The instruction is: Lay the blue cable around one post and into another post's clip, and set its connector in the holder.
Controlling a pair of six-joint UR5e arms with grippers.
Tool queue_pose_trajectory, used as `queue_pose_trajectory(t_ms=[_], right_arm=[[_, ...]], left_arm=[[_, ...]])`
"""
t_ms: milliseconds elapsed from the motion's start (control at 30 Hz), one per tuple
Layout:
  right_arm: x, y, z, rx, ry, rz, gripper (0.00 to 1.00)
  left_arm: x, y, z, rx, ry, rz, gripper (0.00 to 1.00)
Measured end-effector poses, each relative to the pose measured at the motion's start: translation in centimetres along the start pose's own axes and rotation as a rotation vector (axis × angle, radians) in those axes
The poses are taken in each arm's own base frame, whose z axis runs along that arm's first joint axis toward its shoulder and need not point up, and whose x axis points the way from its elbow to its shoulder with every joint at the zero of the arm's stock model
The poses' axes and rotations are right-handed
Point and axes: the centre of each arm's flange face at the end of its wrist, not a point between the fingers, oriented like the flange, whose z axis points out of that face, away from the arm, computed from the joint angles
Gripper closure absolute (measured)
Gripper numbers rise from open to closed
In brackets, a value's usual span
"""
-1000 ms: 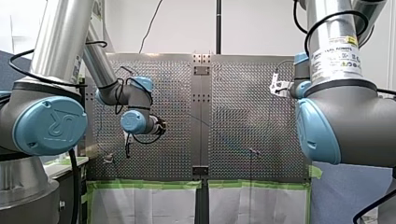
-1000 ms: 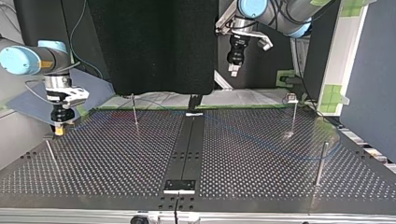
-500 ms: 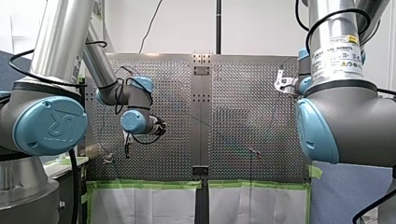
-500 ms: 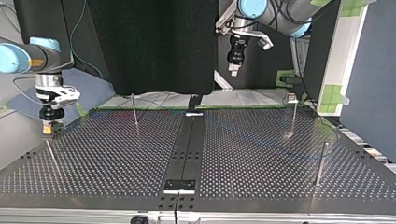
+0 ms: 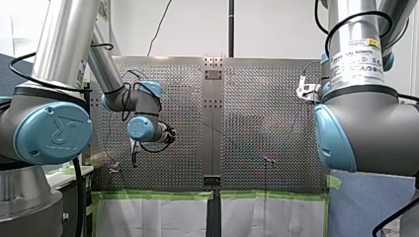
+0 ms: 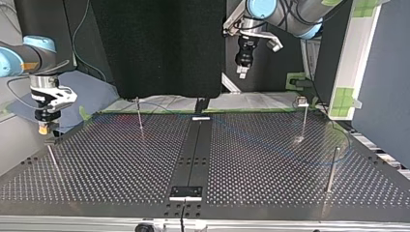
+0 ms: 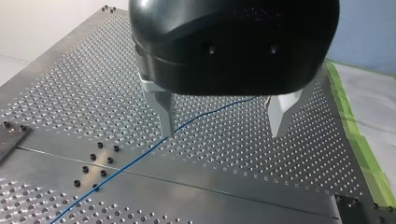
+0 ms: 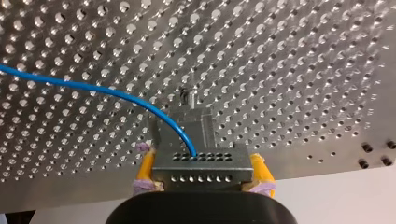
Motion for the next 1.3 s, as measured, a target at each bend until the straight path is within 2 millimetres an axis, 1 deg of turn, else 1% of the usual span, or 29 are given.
queue_pose_trajectory(t_ms=[300,467,567,933,1300], right_arm=[[0.0,1.0,1.0,0.003,-0.033,-0.033,1.0],[-0.8,1.7,1.7,0.012,-0.048,-0.042,1.0],[-1.0,2.0,1.9,0.024,-0.046,-0.046,1.0],[-0.5,2.5,2.4,0.086,-0.049,-0.045,1.0],[0.5,3.1,2.7,0.138,-0.049,-0.045,1.0]], left_arm=[[0.0,0.0,0.0,-0.002,0.001,0.0,0.0],[0.0,0.1,0.0,-0.007,0.005,0.002,0.0],[0.0,0.2,0.0,-0.013,0.007,0.003,0.0],[0.0,0.3,0.1,-0.022,0.011,0.005,0.0],[0.0,0.4,0.1,-0.03,0.013,0.005,0.0]])
